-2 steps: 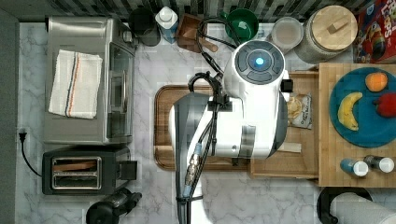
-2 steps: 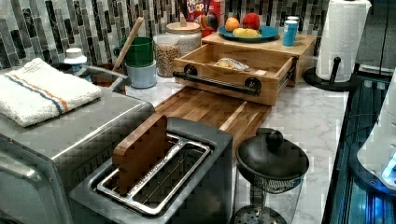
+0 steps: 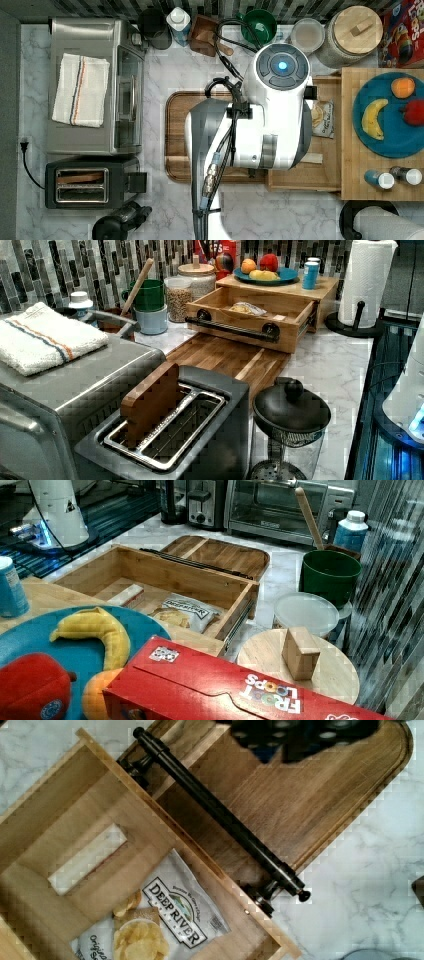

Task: Close the drawer.

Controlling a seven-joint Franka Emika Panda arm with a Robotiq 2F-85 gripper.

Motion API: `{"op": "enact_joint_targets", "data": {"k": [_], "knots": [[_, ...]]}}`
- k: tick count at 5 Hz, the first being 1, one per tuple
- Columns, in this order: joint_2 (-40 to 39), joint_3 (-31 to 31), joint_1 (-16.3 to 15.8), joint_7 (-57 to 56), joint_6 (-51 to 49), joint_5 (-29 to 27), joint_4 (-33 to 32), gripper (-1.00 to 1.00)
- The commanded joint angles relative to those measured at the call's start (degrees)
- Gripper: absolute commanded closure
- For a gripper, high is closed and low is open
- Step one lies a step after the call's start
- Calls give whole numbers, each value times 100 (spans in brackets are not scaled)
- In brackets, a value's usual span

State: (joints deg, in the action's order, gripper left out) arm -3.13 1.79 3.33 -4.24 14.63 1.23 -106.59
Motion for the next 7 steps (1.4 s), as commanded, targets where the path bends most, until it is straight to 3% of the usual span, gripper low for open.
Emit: {"op": "enact_joint_targets", "data": {"k": [1, 3, 4, 5, 6, 7], "knots": [[115, -209, -140, -706, 35, -139, -200, -100], [320, -548, -430, -1812, 531, -514, -822, -100], [344, -725, -503, -2133, 971, -315, -1227, -100], [342, -827, -564, -2207, 1307, -201, -1457, -7], [110, -903, -503, -2388, 1483, -109, -1498, 100], [-60, -884, -411, -2634, 2050, 173, -1812, 100]]}}
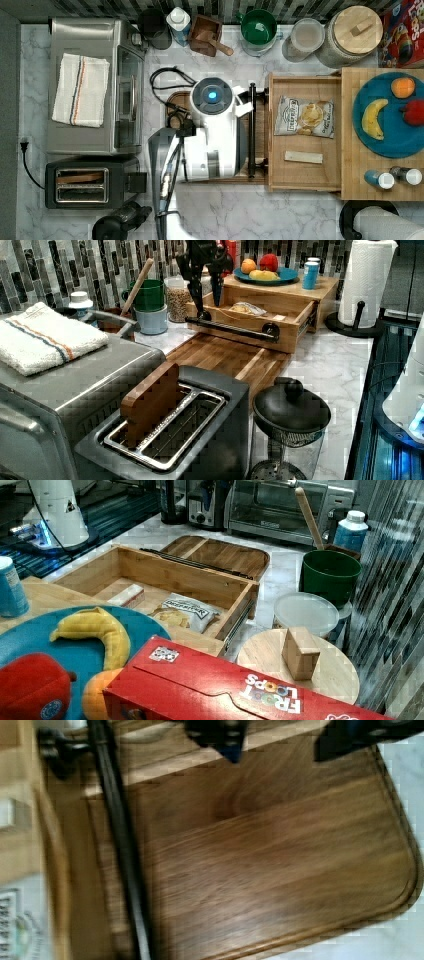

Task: Close the drawer.

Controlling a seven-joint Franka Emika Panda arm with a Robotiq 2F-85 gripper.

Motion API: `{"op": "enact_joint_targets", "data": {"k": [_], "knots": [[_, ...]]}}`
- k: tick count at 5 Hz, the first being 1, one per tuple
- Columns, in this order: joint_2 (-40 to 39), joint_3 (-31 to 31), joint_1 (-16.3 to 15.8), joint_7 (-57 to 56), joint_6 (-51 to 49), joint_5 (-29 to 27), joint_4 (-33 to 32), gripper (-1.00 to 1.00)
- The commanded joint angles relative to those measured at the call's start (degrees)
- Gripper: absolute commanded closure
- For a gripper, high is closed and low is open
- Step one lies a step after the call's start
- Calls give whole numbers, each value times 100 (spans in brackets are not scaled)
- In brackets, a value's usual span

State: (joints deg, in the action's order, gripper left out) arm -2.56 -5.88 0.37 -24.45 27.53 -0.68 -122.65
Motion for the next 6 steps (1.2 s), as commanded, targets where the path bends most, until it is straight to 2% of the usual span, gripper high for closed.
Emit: {"op": "enact_joint_targets", "data": {"k": [1, 2, 4, 6], "knots": [[-390, -92, 88, -1144, 1132, 375, -306, 100], [-588, -65, 201, -1358, 1571, 442, -475, 100], [-719, 98, 227, -1445, 1787, 497, -602, 100], [-852, 117, 540, -1571, 1967, 861, -642, 100]]}}
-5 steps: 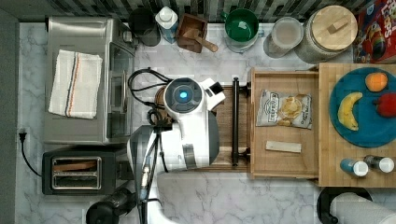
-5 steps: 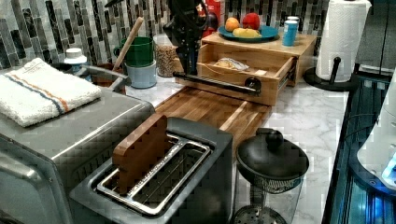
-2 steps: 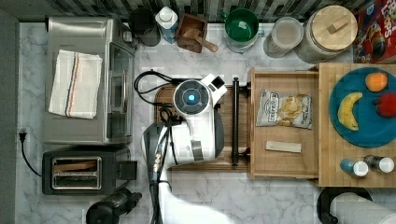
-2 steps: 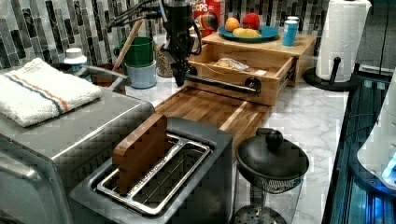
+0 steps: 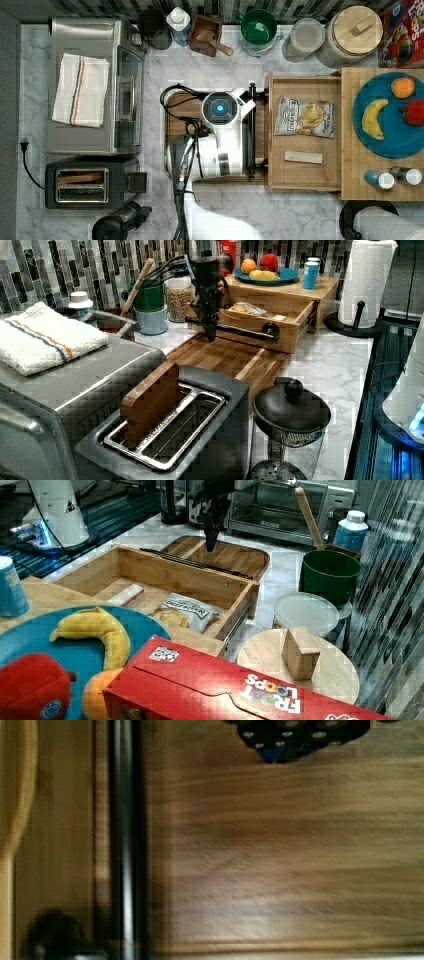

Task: Close the drawer.

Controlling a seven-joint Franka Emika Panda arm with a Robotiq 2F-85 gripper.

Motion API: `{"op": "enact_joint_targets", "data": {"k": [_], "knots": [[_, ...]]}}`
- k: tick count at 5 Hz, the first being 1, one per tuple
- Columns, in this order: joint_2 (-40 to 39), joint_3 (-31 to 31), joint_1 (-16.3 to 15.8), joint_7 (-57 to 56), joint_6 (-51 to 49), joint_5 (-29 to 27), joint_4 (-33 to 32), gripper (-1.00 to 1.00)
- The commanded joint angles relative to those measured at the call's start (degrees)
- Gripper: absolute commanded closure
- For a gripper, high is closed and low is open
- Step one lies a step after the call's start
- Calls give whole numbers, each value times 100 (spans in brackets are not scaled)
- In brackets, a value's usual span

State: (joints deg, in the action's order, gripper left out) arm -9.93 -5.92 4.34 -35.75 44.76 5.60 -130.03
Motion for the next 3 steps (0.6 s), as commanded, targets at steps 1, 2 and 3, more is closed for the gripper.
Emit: {"op": "enact_joint_targets", "data": {"k": [1, 2, 3], "knots": [[-190, 162, 318, -768, 582, 313, -23, 100], [-202, 224, 459, -1090, 787, 355, -149, 100], [-181, 374, 514, -1415, 872, 303, -221, 100]]}}
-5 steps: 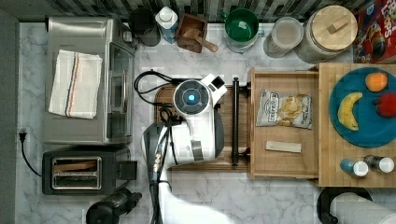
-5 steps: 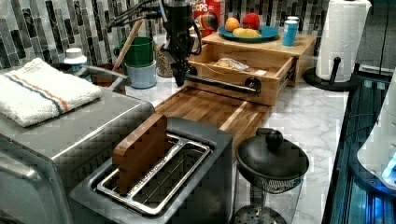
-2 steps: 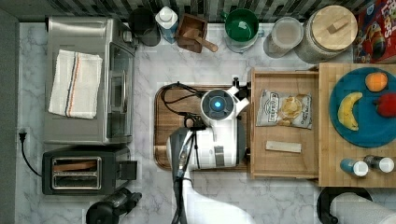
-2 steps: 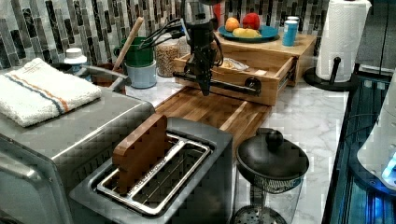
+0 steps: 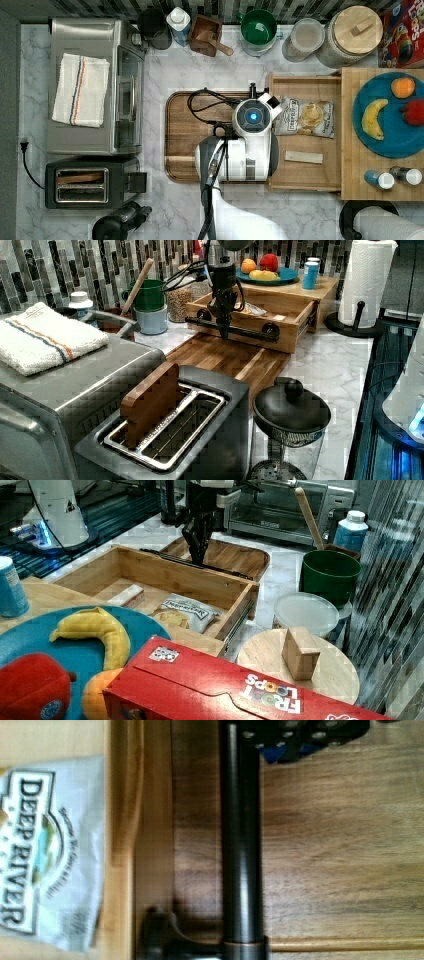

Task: Close the drawer.

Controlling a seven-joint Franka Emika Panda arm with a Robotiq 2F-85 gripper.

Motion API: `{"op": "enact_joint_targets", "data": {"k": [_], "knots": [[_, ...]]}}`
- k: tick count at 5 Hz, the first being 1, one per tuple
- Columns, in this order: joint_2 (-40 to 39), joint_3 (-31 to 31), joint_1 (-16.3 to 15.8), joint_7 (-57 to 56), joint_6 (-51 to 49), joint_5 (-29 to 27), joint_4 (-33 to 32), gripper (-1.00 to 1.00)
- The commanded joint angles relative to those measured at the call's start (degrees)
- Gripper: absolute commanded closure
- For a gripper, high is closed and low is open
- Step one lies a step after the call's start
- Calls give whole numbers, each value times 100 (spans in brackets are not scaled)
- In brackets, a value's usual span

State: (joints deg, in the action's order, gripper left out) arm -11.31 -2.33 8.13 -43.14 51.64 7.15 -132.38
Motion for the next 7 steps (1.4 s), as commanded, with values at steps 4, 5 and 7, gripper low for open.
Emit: {"op": "enact_joint_targets", "data": {"k": [4, 5, 7], "knots": [[-350, 789, 1128, -2746, 106, 21, 698, 100], [-543, 956, 1392, -3216, -85, -101, 1084, 100], [-945, 1063, 1977, -3805, 60, -331, 1724, 100]]}}
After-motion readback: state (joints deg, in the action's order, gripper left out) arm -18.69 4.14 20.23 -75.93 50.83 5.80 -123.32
